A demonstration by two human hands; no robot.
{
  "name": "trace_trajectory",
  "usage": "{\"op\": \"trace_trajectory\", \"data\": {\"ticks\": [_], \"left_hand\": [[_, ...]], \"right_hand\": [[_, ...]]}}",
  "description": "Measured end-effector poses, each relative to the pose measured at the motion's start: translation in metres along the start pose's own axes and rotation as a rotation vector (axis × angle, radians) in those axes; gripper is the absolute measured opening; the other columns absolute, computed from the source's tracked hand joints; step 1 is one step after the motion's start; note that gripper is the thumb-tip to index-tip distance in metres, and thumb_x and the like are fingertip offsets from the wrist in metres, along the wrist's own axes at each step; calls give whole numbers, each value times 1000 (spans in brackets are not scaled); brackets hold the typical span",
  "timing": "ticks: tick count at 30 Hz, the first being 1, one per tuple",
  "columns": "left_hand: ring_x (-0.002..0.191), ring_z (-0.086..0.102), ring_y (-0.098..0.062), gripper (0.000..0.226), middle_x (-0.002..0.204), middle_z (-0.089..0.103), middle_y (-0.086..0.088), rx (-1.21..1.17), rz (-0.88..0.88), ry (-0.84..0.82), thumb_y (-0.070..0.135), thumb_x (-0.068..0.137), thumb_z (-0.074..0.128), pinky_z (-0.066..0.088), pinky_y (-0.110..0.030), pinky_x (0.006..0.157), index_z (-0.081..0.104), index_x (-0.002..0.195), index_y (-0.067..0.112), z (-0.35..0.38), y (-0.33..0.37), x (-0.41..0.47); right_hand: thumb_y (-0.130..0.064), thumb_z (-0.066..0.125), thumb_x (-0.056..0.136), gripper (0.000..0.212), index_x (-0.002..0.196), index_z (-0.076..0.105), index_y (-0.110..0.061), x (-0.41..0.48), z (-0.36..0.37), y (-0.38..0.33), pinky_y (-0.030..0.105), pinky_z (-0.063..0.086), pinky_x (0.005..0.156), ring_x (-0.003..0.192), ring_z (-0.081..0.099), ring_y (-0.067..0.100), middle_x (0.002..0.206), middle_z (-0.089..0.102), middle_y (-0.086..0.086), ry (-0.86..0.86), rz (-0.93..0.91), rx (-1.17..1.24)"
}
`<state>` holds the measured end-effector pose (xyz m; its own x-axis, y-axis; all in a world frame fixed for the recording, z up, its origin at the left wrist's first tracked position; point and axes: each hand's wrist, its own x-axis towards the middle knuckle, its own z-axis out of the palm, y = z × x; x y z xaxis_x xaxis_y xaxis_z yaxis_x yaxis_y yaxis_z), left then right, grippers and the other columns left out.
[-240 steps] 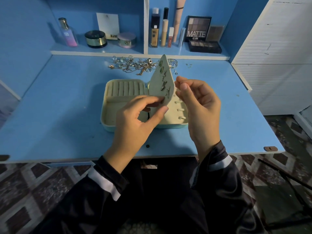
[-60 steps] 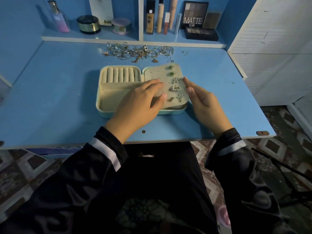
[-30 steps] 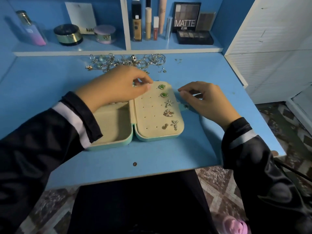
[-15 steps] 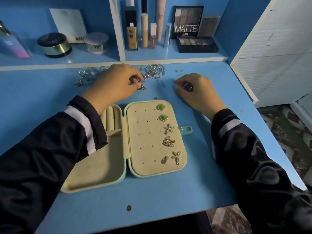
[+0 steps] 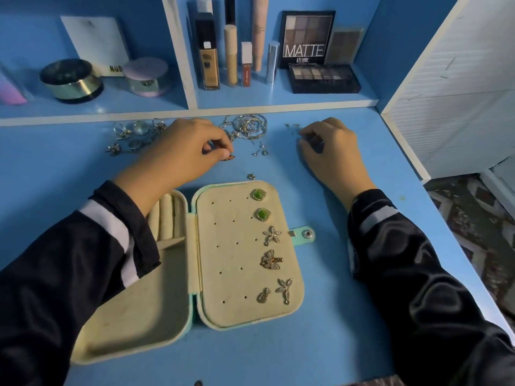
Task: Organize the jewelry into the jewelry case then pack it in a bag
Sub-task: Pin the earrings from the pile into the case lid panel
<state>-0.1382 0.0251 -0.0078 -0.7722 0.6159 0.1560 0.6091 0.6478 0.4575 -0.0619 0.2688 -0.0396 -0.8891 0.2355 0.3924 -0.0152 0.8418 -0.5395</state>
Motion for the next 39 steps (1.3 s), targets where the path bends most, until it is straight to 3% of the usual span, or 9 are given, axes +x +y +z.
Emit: {"op": "trace_trajectory", "data": {"ticks": [11,20,24,27,30,35,39], "left_hand": [[79,54,-17,6,97,63,1,67,68,3,16,91,67,42,-31,76,72,93,17,3,1,1],[81,56,-16,6,97,56,5,31,64,41,13,92,65,39,-27,75,71,93,12,4,-1,2],[77,54,-14,7,93,59,6,-2,58,87,12,92,64,35,-7,65,70,96,12,4,1,2],[74,54,-9,8,91,62,8,-49,43,128,14,93,65,36,-6,64,71,97,12,2,3,2],[72,55,5,7,90,64,9,-100,20,136,15,93,64,35,1,67,70,98,15,2,3,1],[73,55,13,7,87,64,7,-145,-7,139,15,95,62,37,-1,68,68,99,15,3,2,2],[74,56,9,7,86,66,6,-154,-6,121,15,94,63,40,-5,69,68,97,18,4,2,2]], "right_hand": [[-7,60,88,16,100,71,-5,21,-4,15,-2,30,68,75,48,15,89,56,3,11,20,-18],[-7,62,87,14,95,73,-10,41,3,12,0,33,69,79,50,11,89,61,0,-46,28,21],[-6,62,86,15,96,72,-10,41,2,14,1,35,69,72,47,5,87,58,-2,-48,61,61],[-5,62,86,15,95,72,-10,42,3,14,2,35,69,75,49,9,86,58,-2,-58,66,72],[-5,62,85,13,93,71,-10,42,3,15,2,35,68,70,47,1,86,58,-2,-65,69,85],[-6,62,85,12,92,71,-9,42,3,16,3,36,68,69,47,0,86,58,-3,-69,65,85],[-5,62,86,15,96,72,-11,42,3,16,1,36,69,69,47,-5,88,57,-2,-72,60,95]]}}
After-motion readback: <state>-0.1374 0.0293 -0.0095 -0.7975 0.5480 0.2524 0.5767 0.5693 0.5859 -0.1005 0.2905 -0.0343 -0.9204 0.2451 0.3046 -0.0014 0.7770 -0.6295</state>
